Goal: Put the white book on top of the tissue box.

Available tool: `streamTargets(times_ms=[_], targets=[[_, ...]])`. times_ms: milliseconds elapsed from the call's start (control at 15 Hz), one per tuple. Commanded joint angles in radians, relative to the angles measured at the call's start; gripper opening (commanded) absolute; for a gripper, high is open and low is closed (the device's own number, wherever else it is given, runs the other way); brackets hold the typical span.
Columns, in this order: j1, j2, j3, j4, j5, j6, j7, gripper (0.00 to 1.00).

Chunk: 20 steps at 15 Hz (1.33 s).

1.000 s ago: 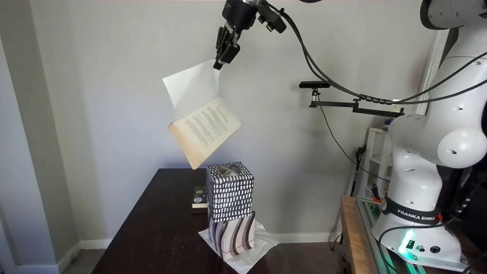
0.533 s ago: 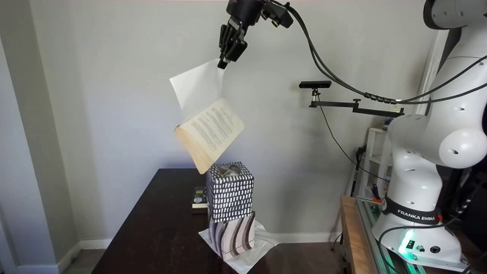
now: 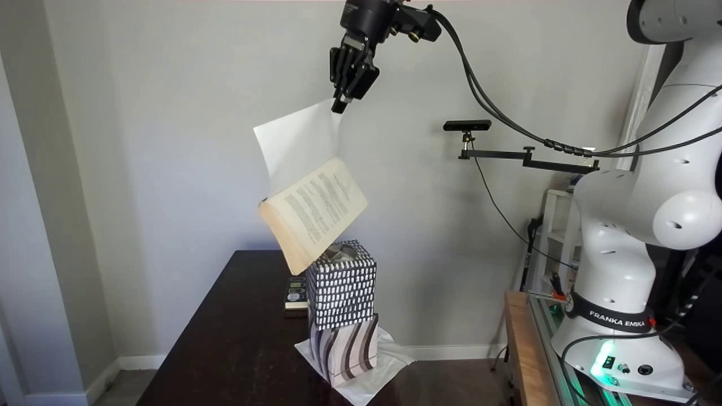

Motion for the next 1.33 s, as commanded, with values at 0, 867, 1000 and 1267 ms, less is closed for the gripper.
streamTargets(times_ms=[0, 867, 1000, 1267], targets=[[0.017, -0.01, -0.017, 0.021, 0.062, -0.055, -0.067, 0.01], [0.017, -0.014, -0.027, 0.022, 0.119, -0.109, -0.127, 0.01], [0.019, -0.016, -0.026, 0.021, 0.118, -0.111, -0.129, 0.01], [0.024, -0.016, -0.024, 0.026, 0.123, -0.117, -0.13, 0.01]])
